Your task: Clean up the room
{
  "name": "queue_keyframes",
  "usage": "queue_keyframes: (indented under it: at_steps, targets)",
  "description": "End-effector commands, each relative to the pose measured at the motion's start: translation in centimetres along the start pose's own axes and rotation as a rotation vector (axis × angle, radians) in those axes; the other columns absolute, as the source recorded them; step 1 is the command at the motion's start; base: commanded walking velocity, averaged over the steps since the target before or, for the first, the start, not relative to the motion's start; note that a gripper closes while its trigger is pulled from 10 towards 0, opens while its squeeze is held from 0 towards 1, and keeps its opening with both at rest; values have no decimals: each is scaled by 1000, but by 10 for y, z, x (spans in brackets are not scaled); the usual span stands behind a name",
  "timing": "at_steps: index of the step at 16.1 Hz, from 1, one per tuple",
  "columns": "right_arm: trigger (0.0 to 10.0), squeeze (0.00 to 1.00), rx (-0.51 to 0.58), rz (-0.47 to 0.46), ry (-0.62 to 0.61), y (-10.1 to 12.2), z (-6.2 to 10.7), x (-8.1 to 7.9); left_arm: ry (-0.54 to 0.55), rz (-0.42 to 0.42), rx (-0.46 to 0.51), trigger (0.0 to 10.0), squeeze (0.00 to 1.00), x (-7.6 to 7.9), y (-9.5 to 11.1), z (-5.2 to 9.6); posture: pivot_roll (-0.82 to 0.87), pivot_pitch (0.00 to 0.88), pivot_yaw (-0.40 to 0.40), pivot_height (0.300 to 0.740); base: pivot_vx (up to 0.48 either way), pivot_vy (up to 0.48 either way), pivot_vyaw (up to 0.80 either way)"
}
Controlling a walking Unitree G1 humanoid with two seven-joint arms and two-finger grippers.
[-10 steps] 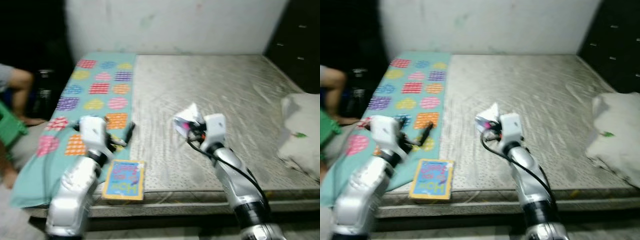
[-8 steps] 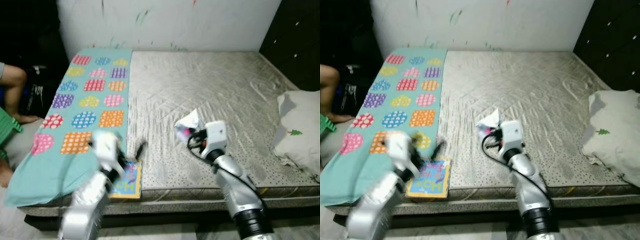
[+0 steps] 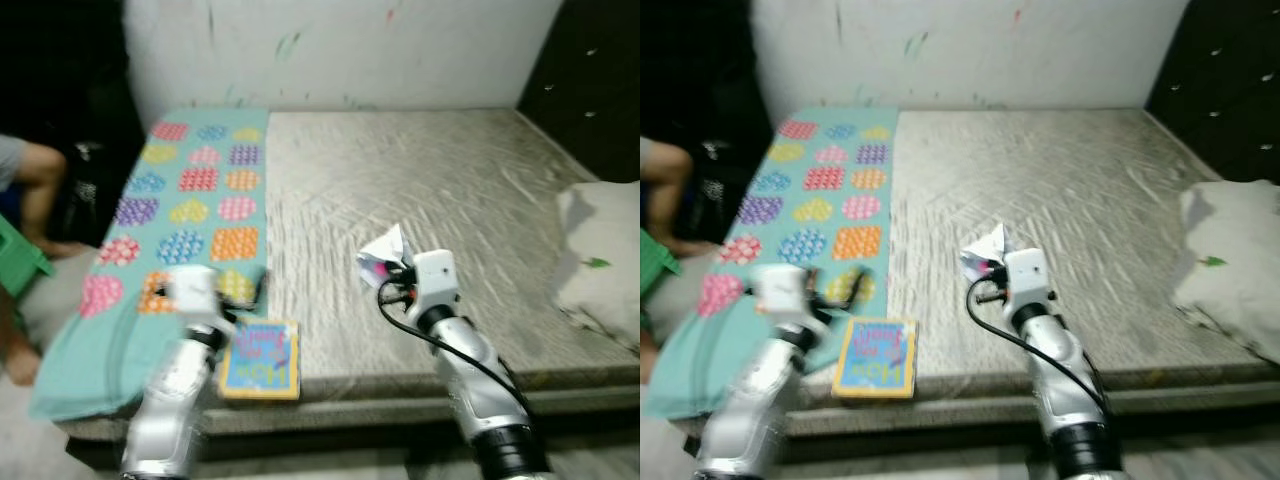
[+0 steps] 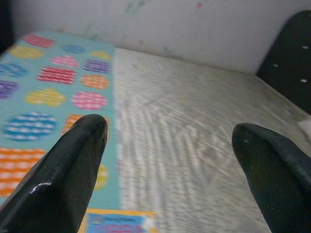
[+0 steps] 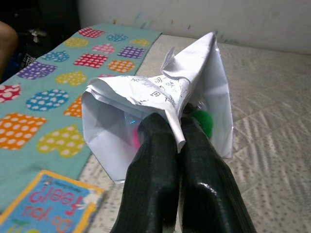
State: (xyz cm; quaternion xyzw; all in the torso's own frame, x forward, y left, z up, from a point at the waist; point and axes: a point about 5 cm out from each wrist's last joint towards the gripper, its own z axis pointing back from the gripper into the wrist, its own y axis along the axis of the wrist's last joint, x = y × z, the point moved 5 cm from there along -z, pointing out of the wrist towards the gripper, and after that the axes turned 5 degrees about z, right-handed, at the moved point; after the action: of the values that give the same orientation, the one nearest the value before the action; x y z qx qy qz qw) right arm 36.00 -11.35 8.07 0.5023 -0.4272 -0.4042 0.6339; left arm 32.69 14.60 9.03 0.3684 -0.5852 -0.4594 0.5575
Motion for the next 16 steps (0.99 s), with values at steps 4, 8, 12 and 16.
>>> queue_keyframes:
  at_steps: [4,8,12,16]
  targets:
    - [10000,0,-10,3,-2,-8,4,-2,-9,-3,23,10000,0,1,5,-1,-191,0,50,740,0,0,0]
    - [10000,0,-8,-13,-15,-13,3,-5,12,39,7,10000,0,-1,-6,7,-187,0,67,740,0,0,0]
    - [10000,0,-2,-14,-11,-13,1,-3,35,53,19,10000,0,-4,-4,9,-172,0,64,740,0,134,0]
    - [10000,0,-6,-10,25,-14,-1,-10,49,56,30,10000,0,-3,-3,8,-160,0,41,740,0,0,0]
